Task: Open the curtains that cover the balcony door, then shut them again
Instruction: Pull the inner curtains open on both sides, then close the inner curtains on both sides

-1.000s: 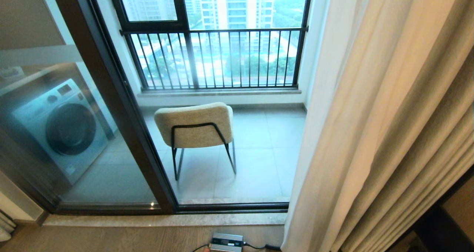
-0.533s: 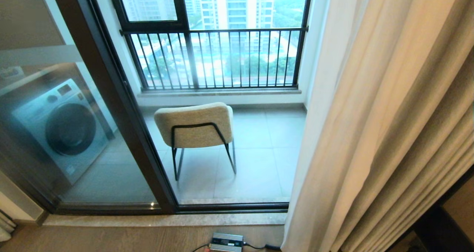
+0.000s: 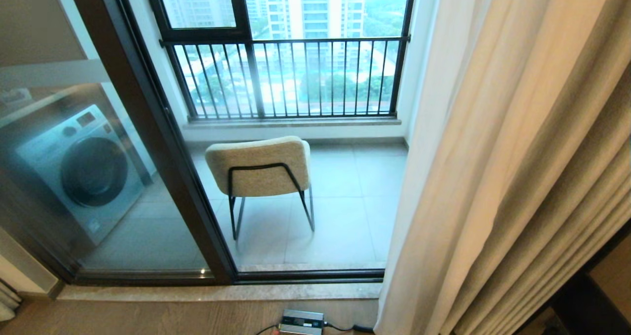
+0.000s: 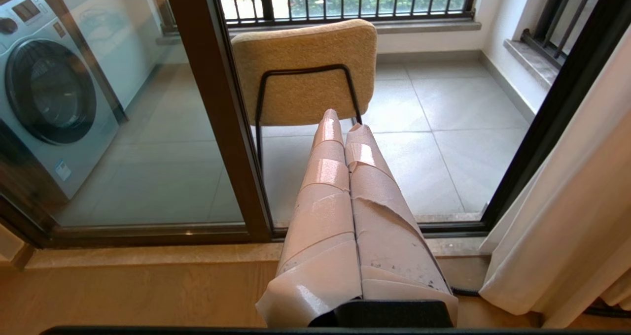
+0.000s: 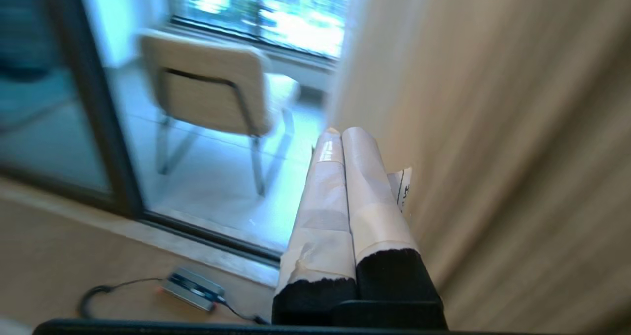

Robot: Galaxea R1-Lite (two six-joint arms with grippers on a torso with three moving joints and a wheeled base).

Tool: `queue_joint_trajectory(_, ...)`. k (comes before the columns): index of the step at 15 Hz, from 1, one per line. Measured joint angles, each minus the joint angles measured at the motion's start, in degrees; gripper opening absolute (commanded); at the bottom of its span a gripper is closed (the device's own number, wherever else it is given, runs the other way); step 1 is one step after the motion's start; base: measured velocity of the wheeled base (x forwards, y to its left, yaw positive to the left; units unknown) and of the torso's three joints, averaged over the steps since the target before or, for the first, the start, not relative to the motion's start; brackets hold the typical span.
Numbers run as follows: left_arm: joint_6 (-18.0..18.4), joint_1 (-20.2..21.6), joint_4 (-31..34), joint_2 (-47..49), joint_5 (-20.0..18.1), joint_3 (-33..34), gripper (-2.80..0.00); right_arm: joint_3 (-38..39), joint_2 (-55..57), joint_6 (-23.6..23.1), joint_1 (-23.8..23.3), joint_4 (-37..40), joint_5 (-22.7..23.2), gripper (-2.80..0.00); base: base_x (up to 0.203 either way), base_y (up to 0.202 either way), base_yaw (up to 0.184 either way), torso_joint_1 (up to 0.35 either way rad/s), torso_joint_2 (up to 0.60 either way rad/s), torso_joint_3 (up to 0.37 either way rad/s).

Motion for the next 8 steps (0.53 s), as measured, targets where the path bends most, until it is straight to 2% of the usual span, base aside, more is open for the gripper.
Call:
queue_joint_trajectory(2,0.02,0.0,0.02,0.0,0.02,0.0,-2.8,-3.59,5.51,-0.41,0.0,-2.46,7.78,-2.8,0.0,0.0,0.0,0.0,0.0,0.0)
queue_joint_trajectory(5,0.02,0.0,0.02,0.0,-0.01,0.0,-2.8,-9.08,13.56,-0.52,0.13,-4.02,17.09,-2.8,0.0,0.0,0.0,0.0,0.0,0.0)
queue_joint_trajectory(8,0.0,0.0,-0.01,0.0,0.01,0.0,-2.8,-15.73,22.58,-0.5,0.35,-4.34,22.94,-2.8,0.0,0.0,0.0,0.0,0.0,0.0)
